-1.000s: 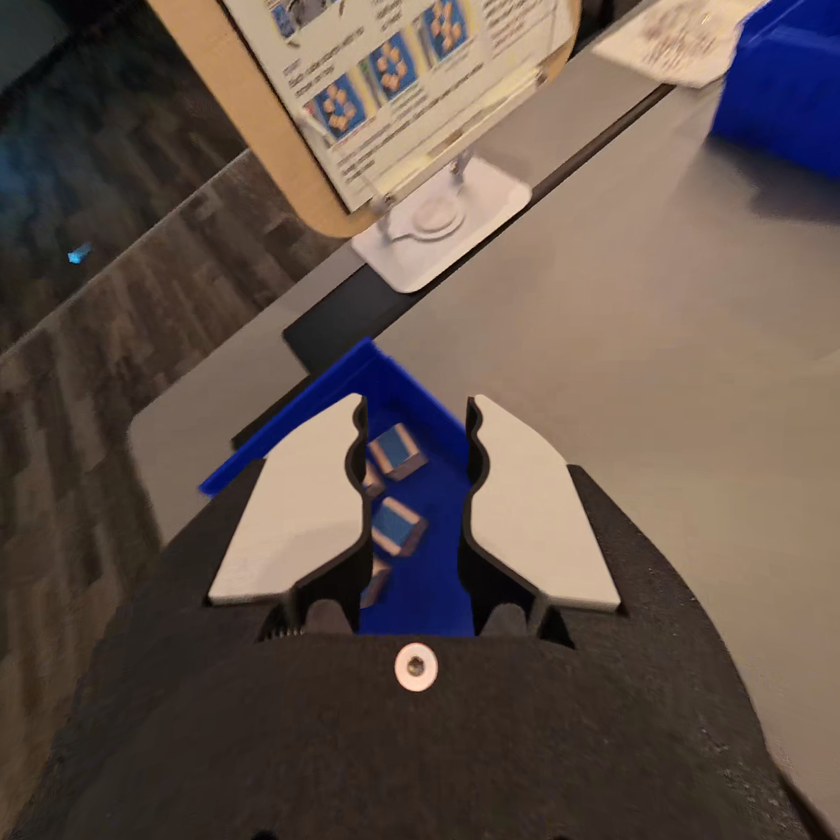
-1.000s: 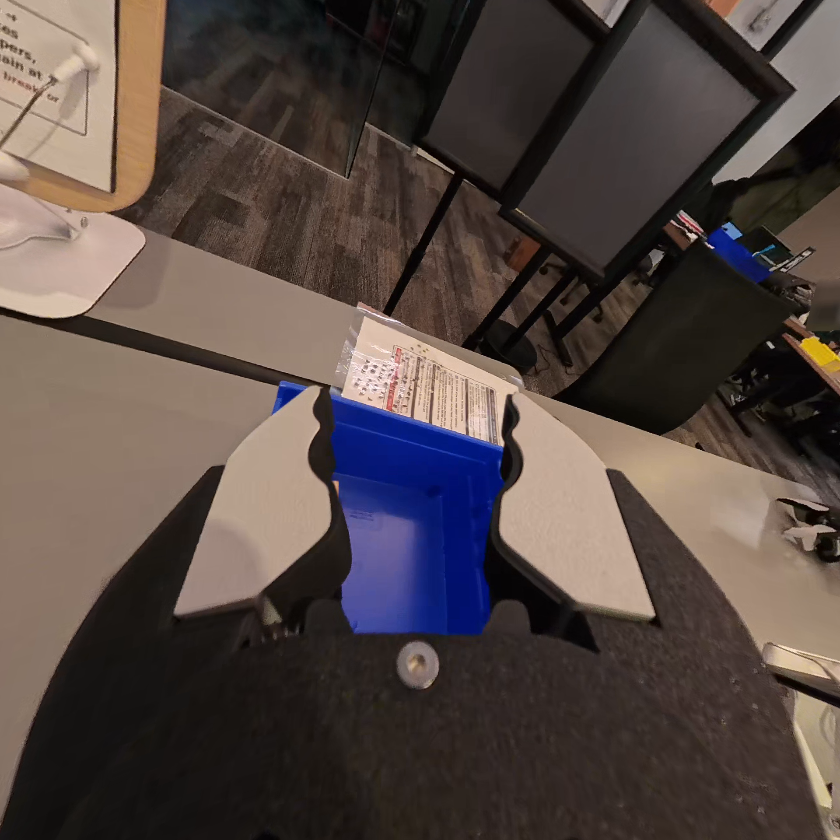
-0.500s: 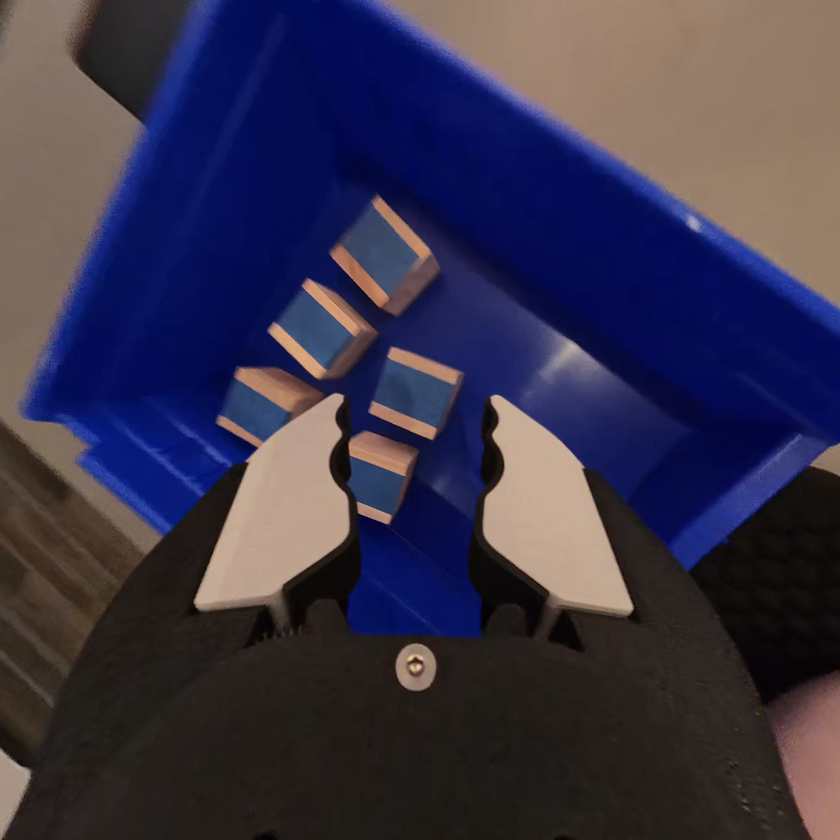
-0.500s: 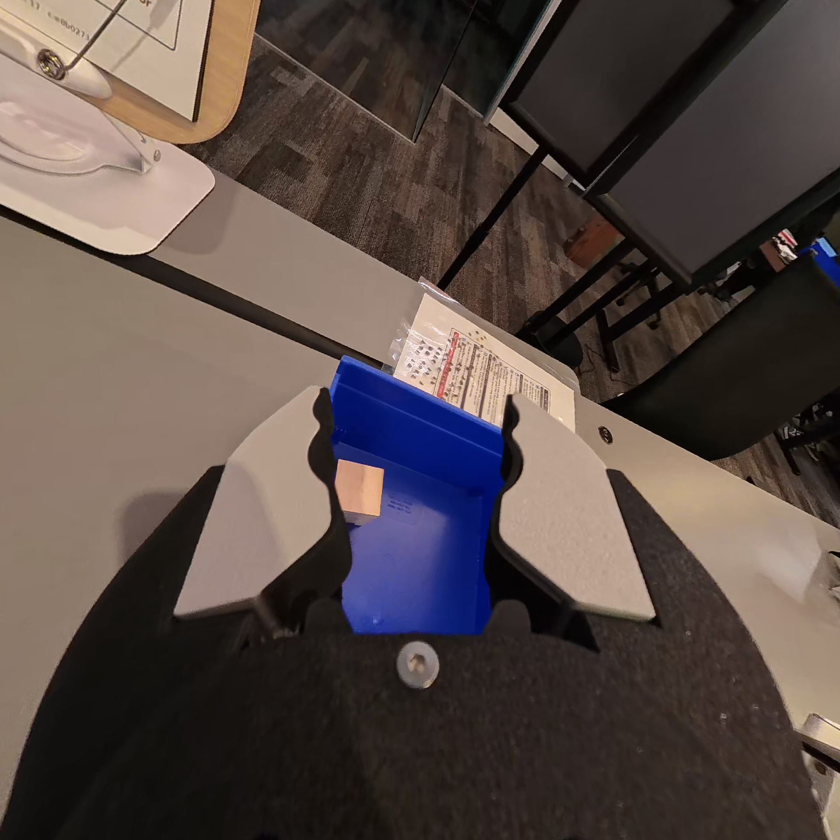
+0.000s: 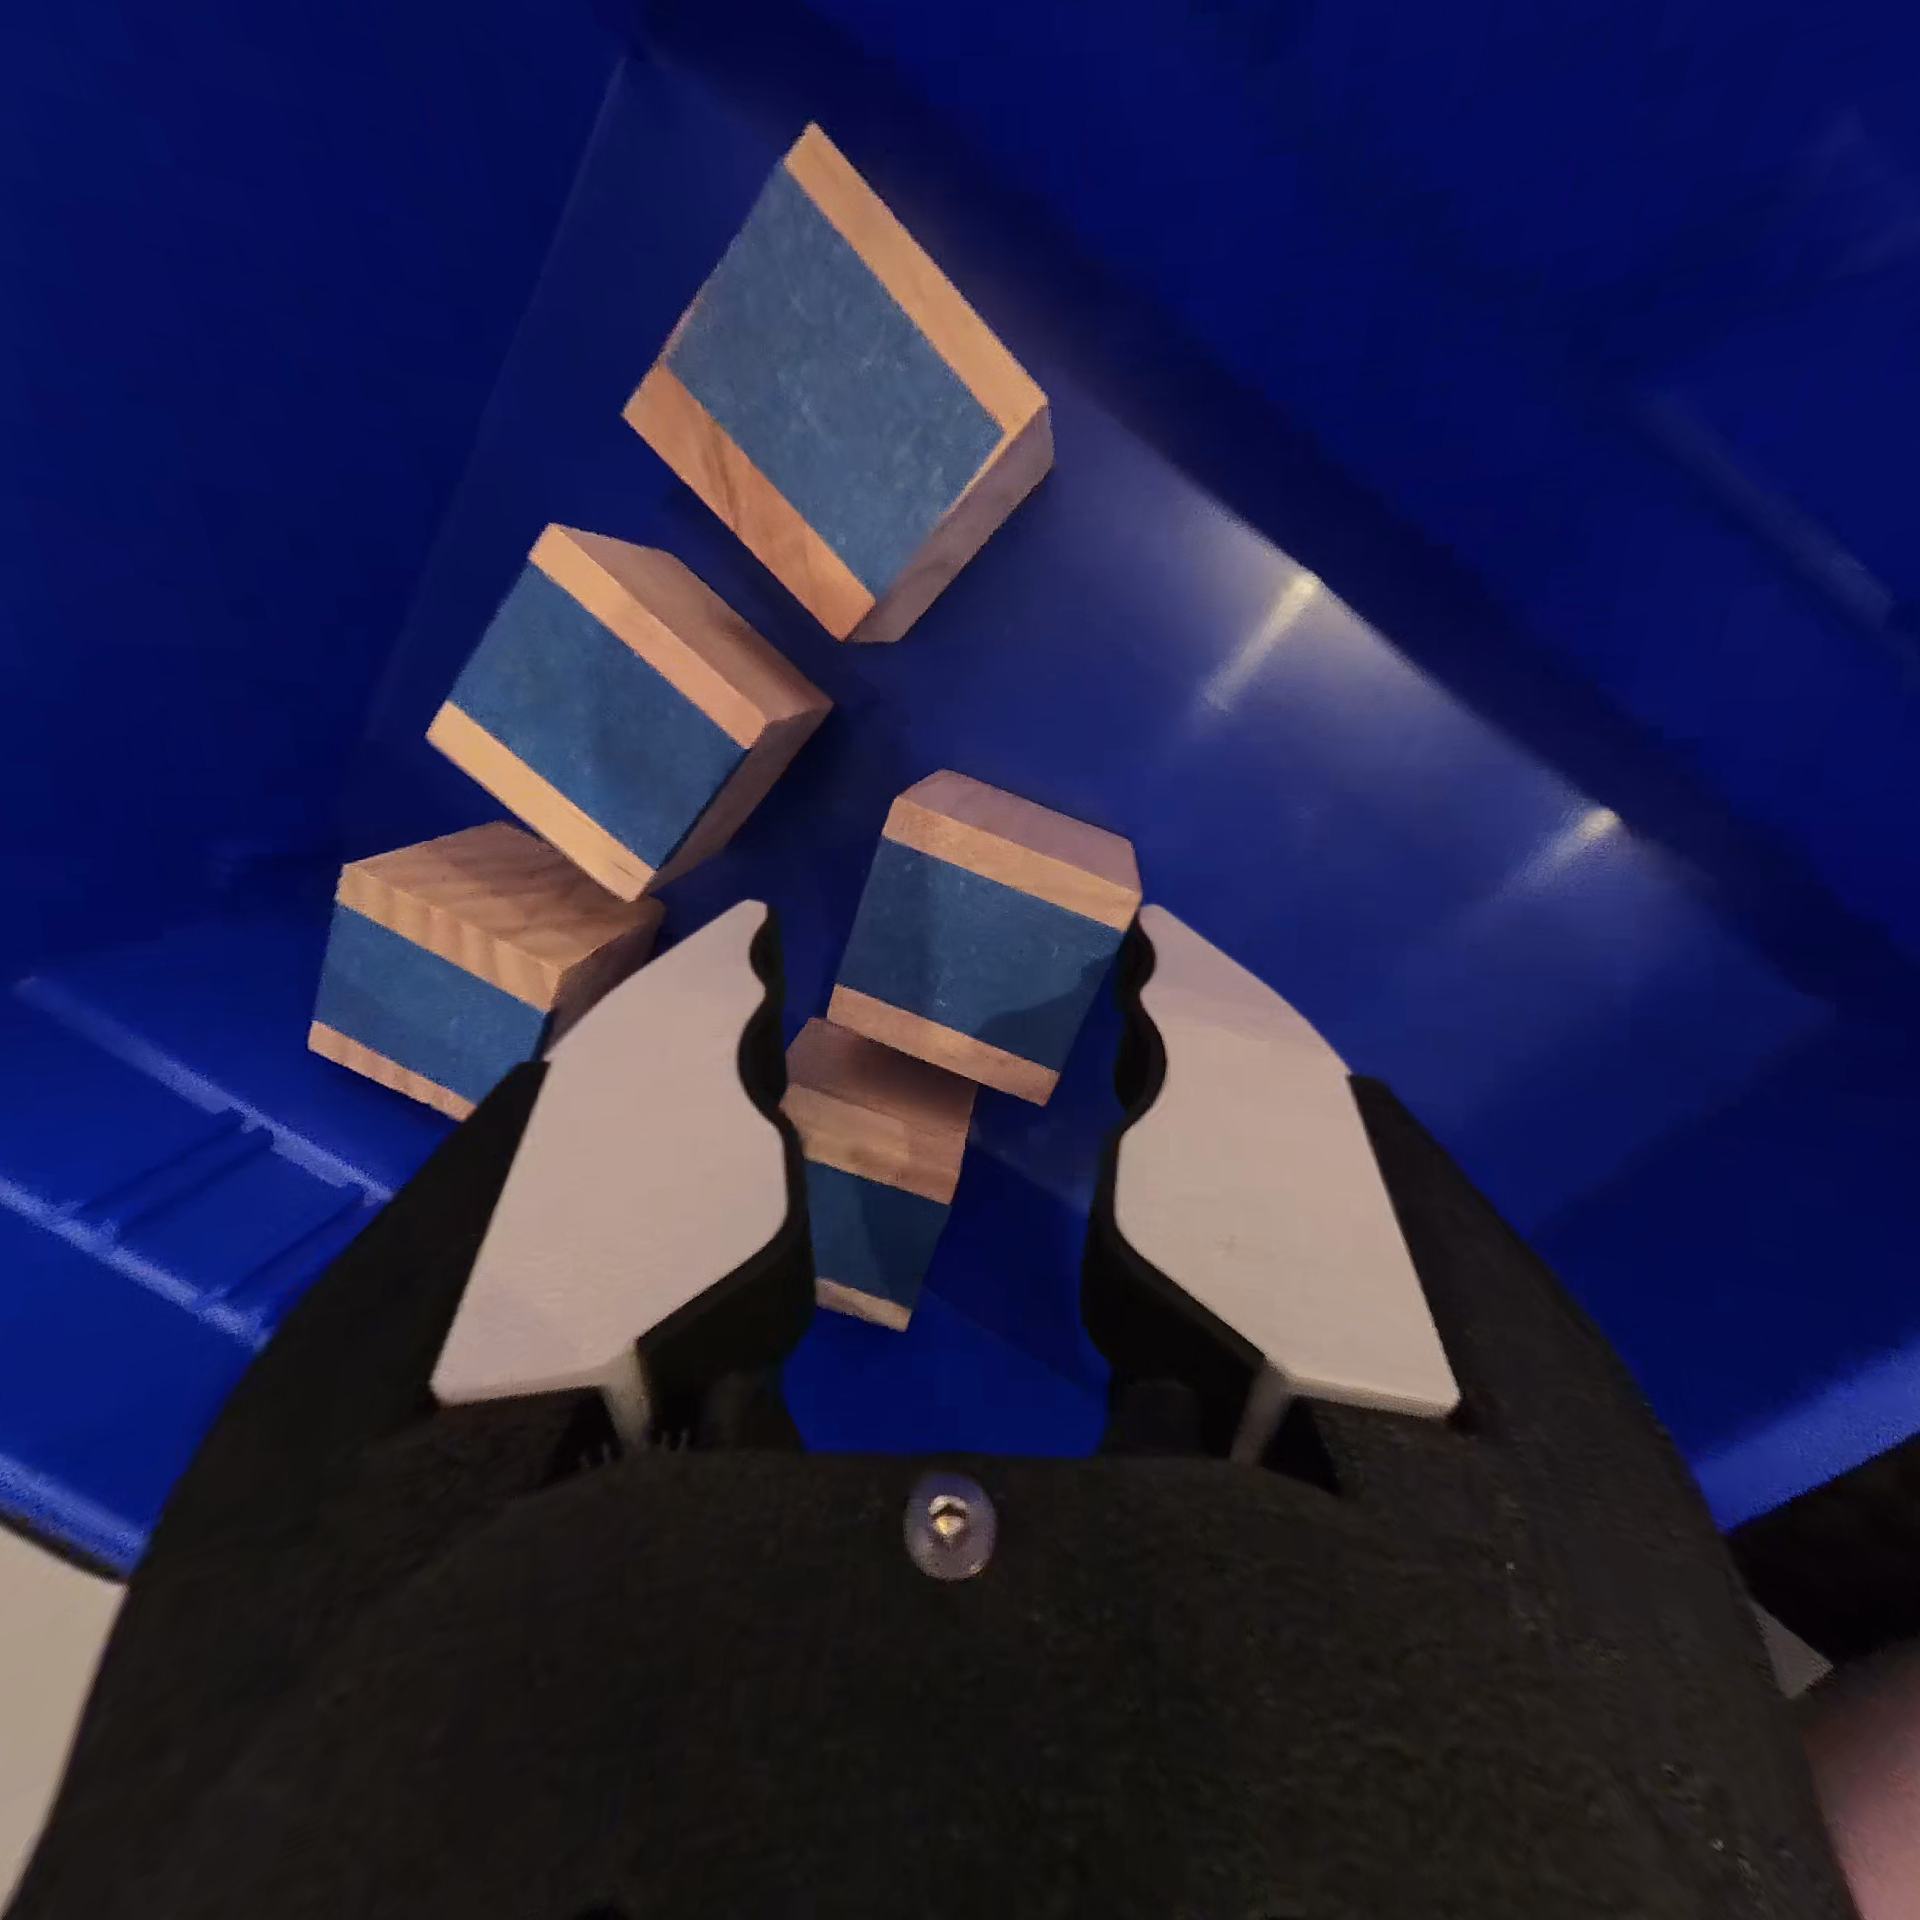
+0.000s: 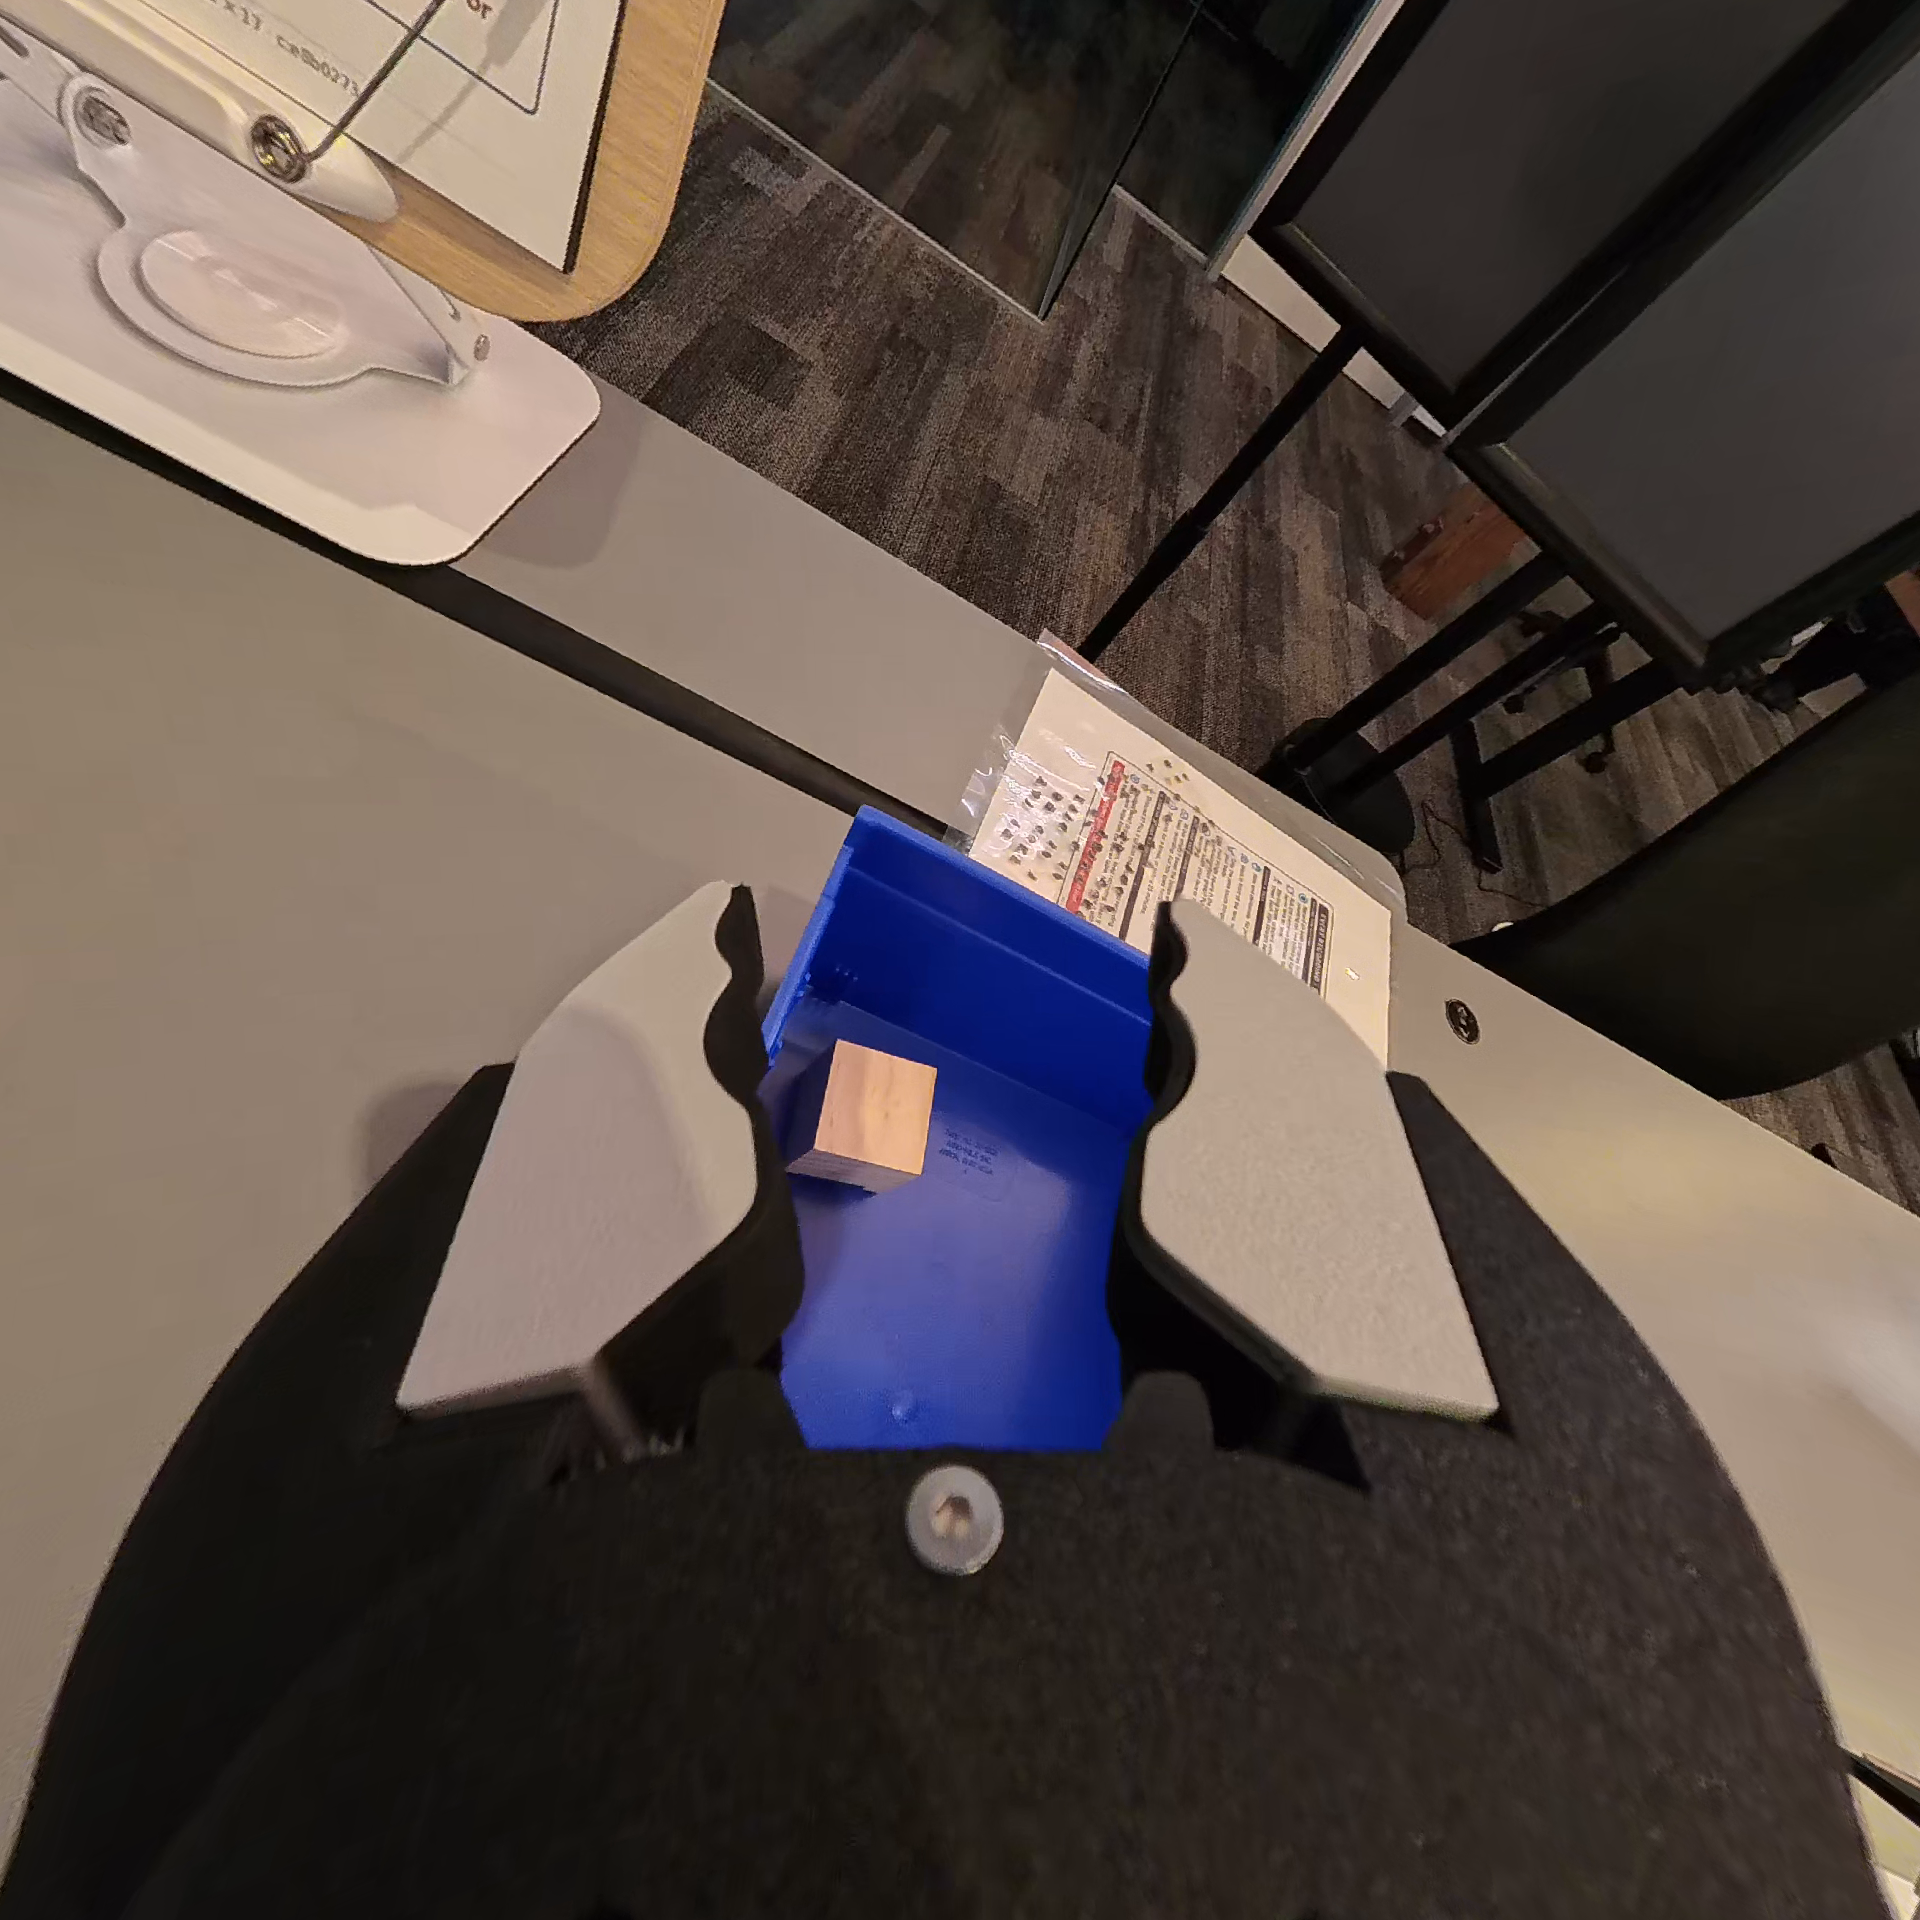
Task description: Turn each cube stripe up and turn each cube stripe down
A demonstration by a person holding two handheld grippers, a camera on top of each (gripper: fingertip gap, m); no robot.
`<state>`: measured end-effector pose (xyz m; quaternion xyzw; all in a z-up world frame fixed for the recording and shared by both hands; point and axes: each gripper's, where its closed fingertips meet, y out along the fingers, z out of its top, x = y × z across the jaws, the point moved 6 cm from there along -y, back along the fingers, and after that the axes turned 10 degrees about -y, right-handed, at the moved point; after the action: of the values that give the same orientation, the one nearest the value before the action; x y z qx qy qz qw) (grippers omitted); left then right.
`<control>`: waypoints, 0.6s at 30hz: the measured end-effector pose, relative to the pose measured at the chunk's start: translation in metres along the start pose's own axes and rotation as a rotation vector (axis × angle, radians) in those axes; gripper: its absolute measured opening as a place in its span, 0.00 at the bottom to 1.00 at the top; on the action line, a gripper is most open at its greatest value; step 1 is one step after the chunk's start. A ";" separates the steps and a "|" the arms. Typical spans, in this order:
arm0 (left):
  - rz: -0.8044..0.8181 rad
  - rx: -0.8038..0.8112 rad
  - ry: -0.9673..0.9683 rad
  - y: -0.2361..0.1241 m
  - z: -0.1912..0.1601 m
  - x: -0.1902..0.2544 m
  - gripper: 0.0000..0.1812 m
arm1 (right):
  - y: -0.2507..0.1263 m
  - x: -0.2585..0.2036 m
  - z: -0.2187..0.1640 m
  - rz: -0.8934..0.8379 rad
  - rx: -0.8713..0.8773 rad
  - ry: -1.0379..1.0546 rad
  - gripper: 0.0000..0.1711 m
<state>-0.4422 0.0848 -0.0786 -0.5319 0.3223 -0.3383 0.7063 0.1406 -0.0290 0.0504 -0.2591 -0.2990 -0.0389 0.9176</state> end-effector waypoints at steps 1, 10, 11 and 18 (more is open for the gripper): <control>-0.019 -0.004 0.000 0.002 0.000 0.001 0.31 | 0.000 0.000 0.000 0.003 0.001 -0.002 0.41; -0.083 0.041 -0.065 -0.027 0.004 0.006 0.27 | -0.007 -0.003 0.011 -0.054 0.048 -0.071 0.40; -0.093 0.094 -0.078 -0.039 0.007 0.007 0.27 | -0.009 -0.005 0.015 -0.063 0.064 -0.082 0.40; -0.198 0.625 0.027 -0.150 0.061 0.068 0.26 | -0.037 -0.045 0.056 -0.014 0.238 -0.218 0.40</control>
<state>-0.3747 0.0306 0.0737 -0.3137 0.1589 -0.4949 0.7946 0.0658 -0.0367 0.0797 -0.1492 -0.4009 0.0188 0.9037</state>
